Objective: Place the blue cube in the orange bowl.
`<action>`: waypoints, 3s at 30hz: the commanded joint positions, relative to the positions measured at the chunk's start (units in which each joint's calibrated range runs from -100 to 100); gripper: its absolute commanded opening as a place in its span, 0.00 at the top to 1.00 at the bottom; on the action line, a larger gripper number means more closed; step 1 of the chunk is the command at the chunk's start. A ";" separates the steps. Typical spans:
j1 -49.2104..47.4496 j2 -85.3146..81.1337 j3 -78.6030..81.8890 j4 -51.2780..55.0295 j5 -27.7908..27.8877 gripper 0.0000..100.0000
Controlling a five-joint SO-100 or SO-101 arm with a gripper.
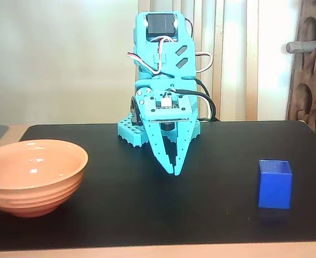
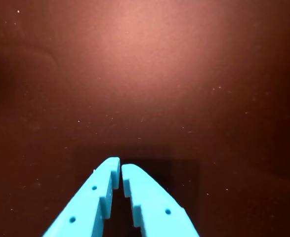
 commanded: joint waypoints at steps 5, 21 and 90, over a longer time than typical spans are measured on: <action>0.98 -1.02 0.45 0.71 0.06 0.99; 0.98 -1.02 0.45 0.71 0.06 0.99; 0.58 -1.10 0.45 0.10 0.42 0.66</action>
